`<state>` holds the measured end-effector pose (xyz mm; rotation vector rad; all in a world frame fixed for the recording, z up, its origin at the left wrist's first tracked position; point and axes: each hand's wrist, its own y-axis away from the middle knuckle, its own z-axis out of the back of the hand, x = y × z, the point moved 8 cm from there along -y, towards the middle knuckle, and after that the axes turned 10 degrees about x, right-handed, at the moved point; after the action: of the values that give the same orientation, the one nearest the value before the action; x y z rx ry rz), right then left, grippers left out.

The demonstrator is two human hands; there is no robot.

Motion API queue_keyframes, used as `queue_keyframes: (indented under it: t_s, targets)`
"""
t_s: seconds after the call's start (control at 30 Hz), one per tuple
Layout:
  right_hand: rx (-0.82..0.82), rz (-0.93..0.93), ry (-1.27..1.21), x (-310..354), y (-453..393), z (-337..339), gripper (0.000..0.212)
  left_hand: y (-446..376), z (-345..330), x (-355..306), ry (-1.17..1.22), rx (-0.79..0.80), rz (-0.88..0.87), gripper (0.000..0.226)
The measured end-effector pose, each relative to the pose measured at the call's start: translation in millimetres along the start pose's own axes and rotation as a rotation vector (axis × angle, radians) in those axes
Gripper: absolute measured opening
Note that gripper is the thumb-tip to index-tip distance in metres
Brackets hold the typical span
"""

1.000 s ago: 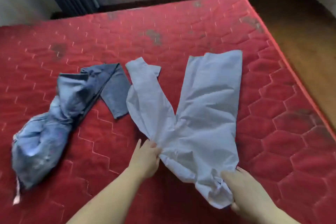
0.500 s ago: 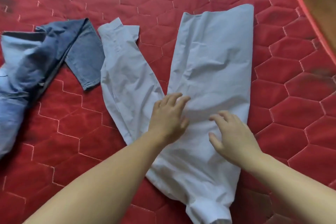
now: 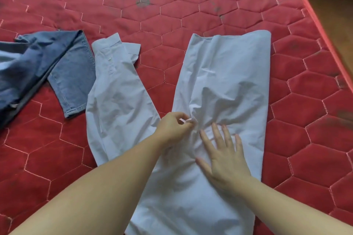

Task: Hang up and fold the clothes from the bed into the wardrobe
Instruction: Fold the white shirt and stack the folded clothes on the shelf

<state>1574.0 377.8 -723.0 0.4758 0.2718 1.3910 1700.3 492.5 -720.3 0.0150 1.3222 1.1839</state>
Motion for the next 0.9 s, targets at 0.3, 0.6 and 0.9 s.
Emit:
queue_keyframes:
  t_s: [0.3, 0.6, 0.9]
  targets:
    - [-0.213, -0.106, -0.333, -19, -86, 93, 0.037, -23, 5, -2, 0.289, 0.232, 0.201, 0.044]
    - [-0.168, -0.346, -0.454, -48, -176, 128, 0.034, -69, 59, -51, -0.336, -0.301, -0.243, 0.027]
    - [-0.076, -0.395, -0.27, -68, -229, 156, 0.02, -107, 61, -36, -0.903, -0.223, -0.252, 0.064]
